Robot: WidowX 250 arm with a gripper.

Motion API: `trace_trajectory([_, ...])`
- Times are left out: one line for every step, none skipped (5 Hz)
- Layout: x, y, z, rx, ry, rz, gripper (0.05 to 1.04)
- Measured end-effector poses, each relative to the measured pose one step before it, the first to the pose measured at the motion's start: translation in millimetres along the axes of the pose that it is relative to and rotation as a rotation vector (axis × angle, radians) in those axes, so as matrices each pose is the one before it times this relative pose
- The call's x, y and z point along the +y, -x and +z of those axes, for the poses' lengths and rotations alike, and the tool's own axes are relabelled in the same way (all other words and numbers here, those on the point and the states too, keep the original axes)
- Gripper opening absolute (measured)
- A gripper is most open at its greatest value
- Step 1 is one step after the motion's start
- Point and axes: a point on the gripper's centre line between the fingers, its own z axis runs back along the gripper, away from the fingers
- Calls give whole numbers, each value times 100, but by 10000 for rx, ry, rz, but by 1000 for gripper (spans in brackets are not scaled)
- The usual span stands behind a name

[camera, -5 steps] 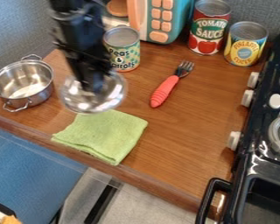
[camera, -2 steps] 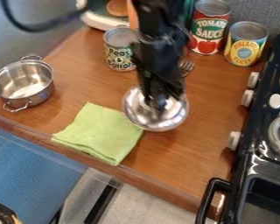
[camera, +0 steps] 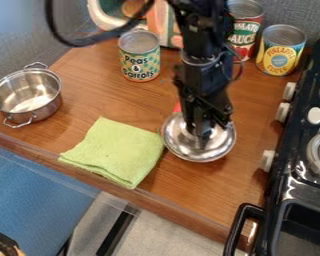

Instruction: Place the pot lid next to the cloth

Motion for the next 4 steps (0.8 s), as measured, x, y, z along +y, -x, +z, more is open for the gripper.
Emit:
trace_trajectory([-909, -512, -748, 56, 247, -368, 289])
trace_trajectory([-710, -475, -283, 36, 64, -271, 289])
trace_trajectory([76, -105, -411, 173, 27, -9, 333])
trace_trajectory([518, 162, 343, 171, -341, 197, 623])
